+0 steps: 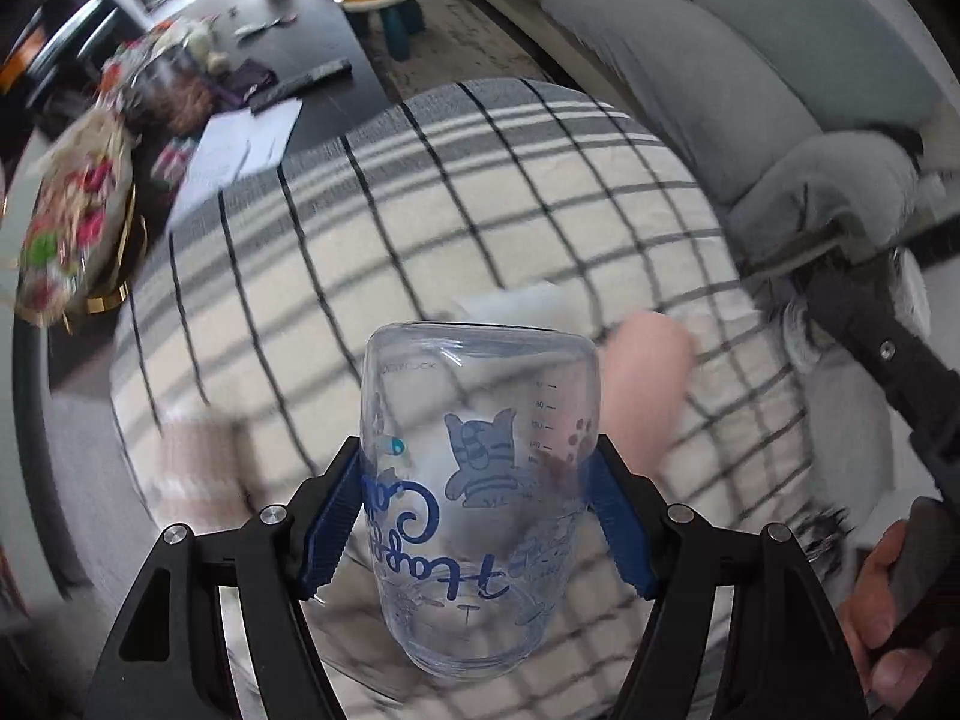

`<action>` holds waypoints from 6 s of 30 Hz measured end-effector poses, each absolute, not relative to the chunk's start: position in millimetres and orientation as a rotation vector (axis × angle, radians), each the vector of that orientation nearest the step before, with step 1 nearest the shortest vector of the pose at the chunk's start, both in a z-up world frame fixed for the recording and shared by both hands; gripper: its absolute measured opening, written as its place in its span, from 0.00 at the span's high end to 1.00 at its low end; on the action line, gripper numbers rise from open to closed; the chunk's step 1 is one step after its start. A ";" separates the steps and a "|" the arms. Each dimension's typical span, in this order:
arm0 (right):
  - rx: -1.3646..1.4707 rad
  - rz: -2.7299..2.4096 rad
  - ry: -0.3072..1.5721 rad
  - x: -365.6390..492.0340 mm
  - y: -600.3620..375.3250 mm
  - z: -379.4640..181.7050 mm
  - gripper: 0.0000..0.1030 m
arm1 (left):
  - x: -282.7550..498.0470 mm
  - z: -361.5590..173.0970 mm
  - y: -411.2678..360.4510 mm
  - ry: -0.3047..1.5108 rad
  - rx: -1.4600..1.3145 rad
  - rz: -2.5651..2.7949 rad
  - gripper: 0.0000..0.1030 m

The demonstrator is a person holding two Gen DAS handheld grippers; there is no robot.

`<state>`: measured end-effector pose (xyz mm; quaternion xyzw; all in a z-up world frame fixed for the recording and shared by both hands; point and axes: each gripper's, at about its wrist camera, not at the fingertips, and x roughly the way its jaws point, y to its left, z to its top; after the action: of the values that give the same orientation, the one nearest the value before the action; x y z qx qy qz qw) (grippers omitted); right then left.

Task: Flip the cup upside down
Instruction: 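Lift the clear cup with the left tool and stand it upright on the table, then move the right tool to the upright clear cup and grasp it, then lift the clear cup with the right tool and rotate it rim-down, then lower the inverted clear cup onto the table and open the right tool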

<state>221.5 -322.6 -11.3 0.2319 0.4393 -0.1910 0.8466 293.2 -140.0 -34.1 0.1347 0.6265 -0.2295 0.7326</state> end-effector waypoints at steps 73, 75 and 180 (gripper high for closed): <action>0.240 -0.037 1.585 146.5 -269.1 -75.4 0.01 | 103.1 -1.3 -45.2 0.963 -0.079 -0.091 0.07; 0.296 -0.045 1.694 156.4 -269.1 -93.3 0.01 | 108.9 -2.5 -38.1 0.966 -0.113 -0.087 0.07; 0.040 0.040 0.710 105.7 -118.3 -91.5 0.10 | 76.3 -71.8 68.5 0.639 -0.150 -0.056 0.04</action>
<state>105.8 -118.3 -91.5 0.0196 0.3477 0.0195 0.9372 76.3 68.5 -71.8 -0.0735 0.3139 -0.0275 0.9462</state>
